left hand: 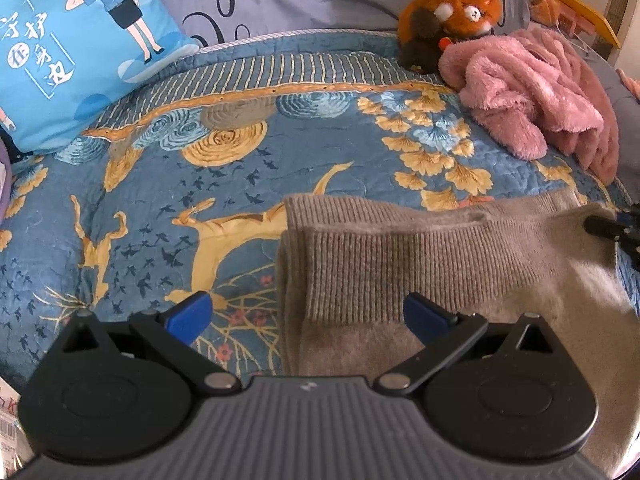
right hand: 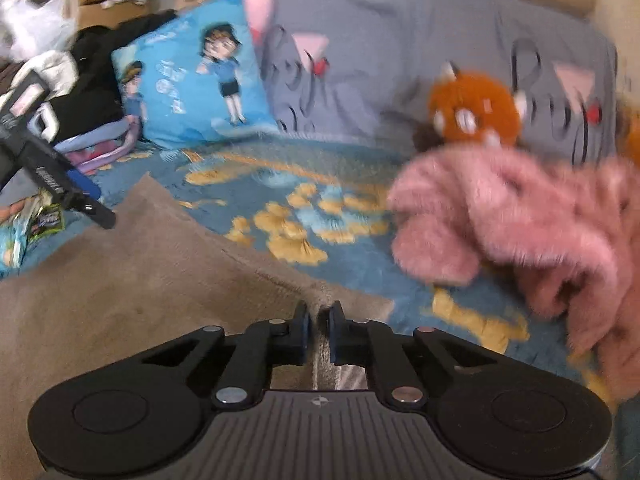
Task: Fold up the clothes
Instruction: 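Pinch the sweater's ribbed edge with the right gripper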
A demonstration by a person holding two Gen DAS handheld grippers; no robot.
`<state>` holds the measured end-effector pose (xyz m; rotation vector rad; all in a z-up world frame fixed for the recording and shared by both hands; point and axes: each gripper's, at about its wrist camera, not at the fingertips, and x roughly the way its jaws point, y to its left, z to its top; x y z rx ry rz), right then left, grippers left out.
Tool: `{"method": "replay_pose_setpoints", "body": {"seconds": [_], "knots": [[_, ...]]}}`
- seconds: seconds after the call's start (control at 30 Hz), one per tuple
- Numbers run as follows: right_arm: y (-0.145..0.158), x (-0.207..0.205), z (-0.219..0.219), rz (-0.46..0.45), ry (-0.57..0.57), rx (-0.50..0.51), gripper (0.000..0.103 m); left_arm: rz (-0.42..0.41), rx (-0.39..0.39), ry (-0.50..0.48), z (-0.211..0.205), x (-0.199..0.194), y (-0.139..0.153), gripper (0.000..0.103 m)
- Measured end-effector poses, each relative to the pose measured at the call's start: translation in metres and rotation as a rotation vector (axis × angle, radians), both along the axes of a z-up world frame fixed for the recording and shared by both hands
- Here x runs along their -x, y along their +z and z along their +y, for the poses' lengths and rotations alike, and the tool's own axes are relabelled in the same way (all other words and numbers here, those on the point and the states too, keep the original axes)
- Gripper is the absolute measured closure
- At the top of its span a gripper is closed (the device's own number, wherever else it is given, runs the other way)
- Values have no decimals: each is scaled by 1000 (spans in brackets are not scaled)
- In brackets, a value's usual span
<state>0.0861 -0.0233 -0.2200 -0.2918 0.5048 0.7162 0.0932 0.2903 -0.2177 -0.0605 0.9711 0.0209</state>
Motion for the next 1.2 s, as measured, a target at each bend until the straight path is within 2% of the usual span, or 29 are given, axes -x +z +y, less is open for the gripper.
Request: {"method": "replay_pose_setpoints", "body": {"seconds": [0.13, 0.27, 0.33, 0.43, 0.6, 0.67, 0.73, 0.8, 0.87, 0.97, 1.03, 1.13, 1.2], "knots": [[28, 45, 12, -122, 218, 16, 95, -11, -6, -7, 1, 9, 3, 0], [49, 60, 21, -235, 299, 31, 95, -13, -4, 12, 8, 15, 4, 0], [52, 34, 21, -229, 199, 23, 95, -13, 3, 29, 12, 17, 4, 0], [45, -12, 17, -163, 62, 22, 95, -17, 20, 54, 17, 18, 6, 0], [9, -53, 28, -40, 14, 151, 95, -28, 27, 66, 18, 20, 10, 0], [-5, -57, 32, 10, 1, 183, 95, -28, 19, 66, 17, 20, 11, 0], [-6, -57, 26, 32, -31, 121, 95, -25, 11, 69, 16, 19, 11, 0], [4, -55, 15, 43, -58, -7, 95, -25, -5, 72, 15, 16, 11, 0], [11, -52, 12, 31, -66, -40, 95, -26, -26, 58, 13, 10, 12, 0], [21, -48, 9, 13, -78, -89, 95, -45, -84, -8, 2, -2, 14, 0], [19, -49, 9, 17, -78, -66, 95, -74, -129, -86, -8, -8, 17, 0], [10, -52, 8, 56, -93, -42, 95, -131, -206, -256, -28, -14, 20, 0], [6, -52, 6, 73, -100, -44, 95, -136, -205, -364, -36, -18, 19, 0]]}}
